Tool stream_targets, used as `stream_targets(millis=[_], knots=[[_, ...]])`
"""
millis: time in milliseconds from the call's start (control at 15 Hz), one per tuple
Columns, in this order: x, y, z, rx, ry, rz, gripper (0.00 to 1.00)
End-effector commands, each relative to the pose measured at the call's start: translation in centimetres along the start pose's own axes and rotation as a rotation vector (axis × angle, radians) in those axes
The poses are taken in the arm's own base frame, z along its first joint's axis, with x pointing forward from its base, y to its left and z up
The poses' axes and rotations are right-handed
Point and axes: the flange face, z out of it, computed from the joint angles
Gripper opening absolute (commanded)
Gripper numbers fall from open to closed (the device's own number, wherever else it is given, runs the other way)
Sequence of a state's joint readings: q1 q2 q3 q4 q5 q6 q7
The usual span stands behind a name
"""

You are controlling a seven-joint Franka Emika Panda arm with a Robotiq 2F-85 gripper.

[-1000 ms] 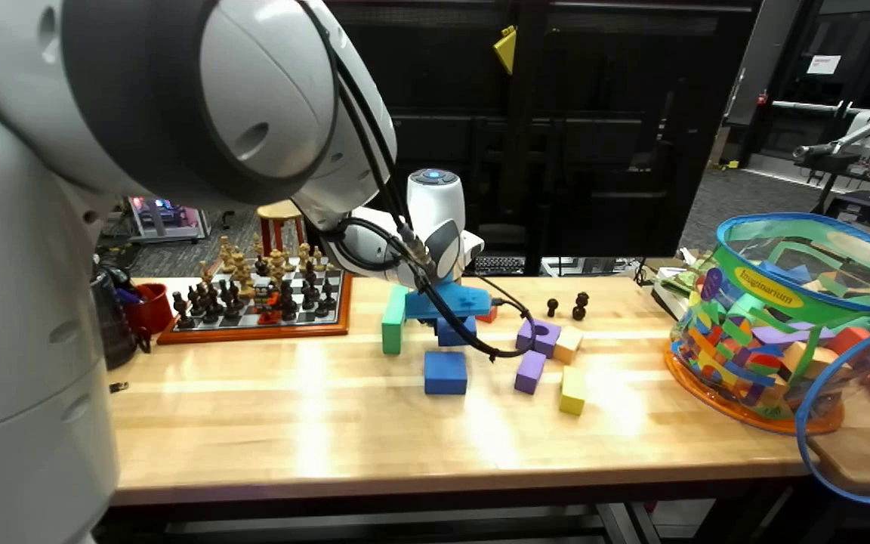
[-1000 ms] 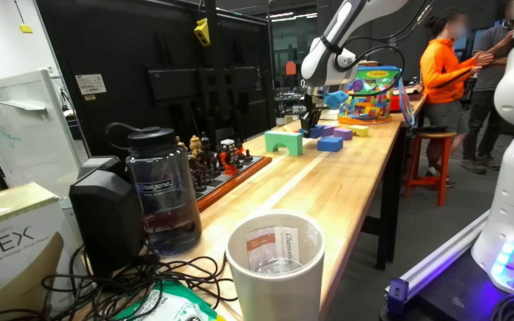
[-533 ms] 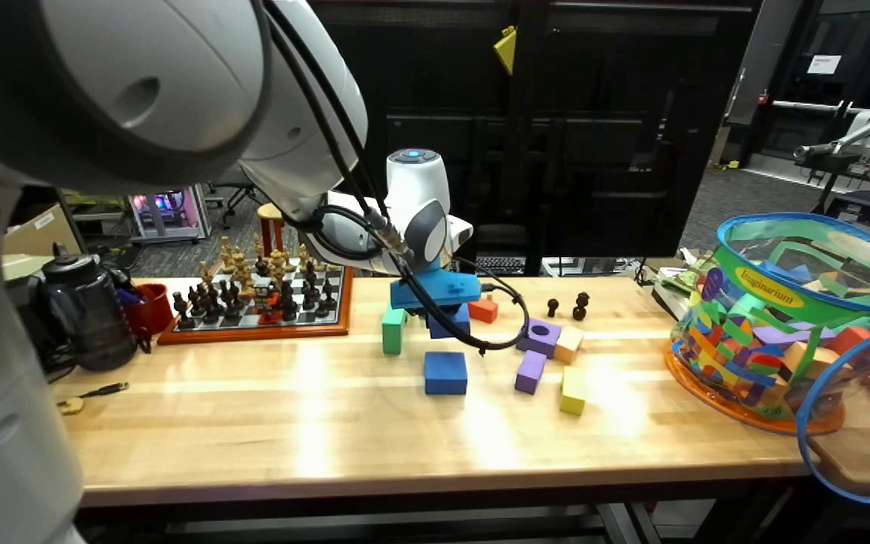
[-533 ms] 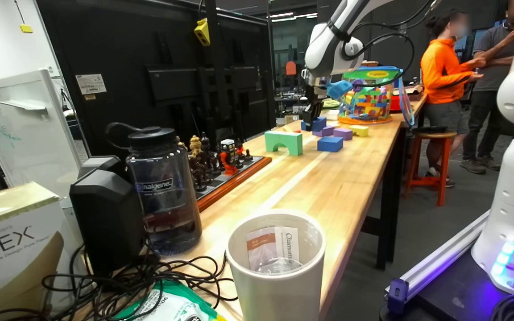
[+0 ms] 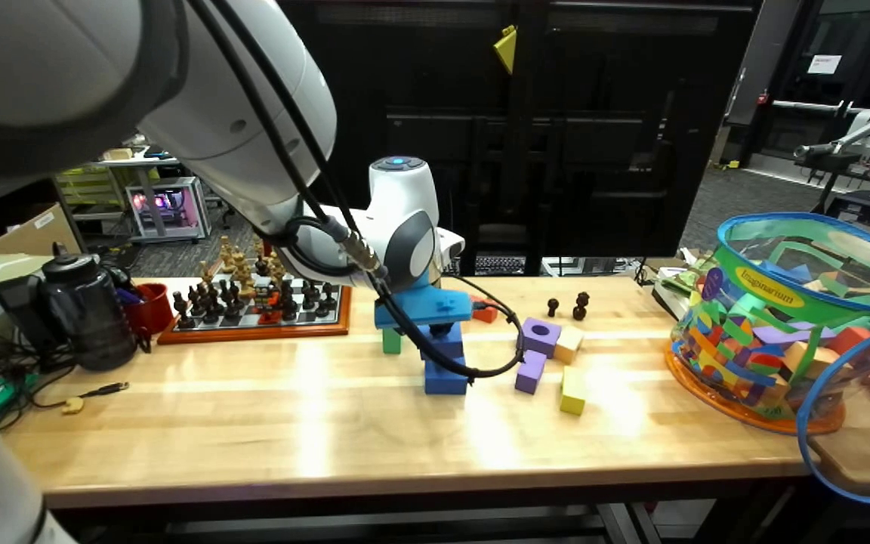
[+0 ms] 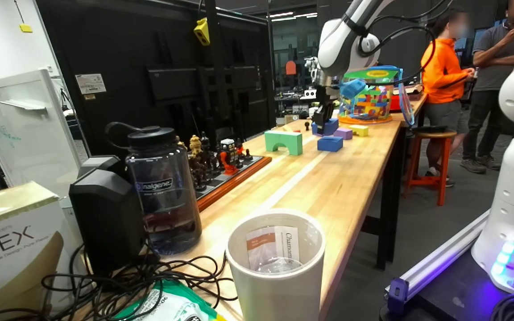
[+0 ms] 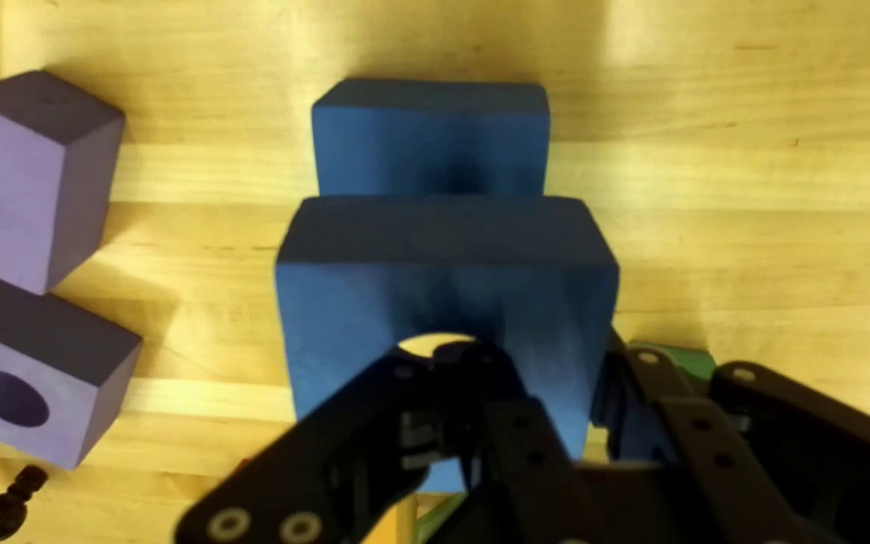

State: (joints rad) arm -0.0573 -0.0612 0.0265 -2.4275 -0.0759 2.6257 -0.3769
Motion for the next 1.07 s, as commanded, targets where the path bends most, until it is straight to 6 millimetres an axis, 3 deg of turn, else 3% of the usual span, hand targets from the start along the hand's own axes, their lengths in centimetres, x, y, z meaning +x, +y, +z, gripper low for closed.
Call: stream_targets(millis=[0, 400, 1000], knots=[[-2.0, -1.5, -0.4, 0.014, -0.007, 0.002, 0.06], [-2.8, -2.6, 0.4, 0.028, -0.022, -0.005, 0.06], [-2.6, -1.1, 0.2, 0.045, 0.017, 0.019, 0.06]])
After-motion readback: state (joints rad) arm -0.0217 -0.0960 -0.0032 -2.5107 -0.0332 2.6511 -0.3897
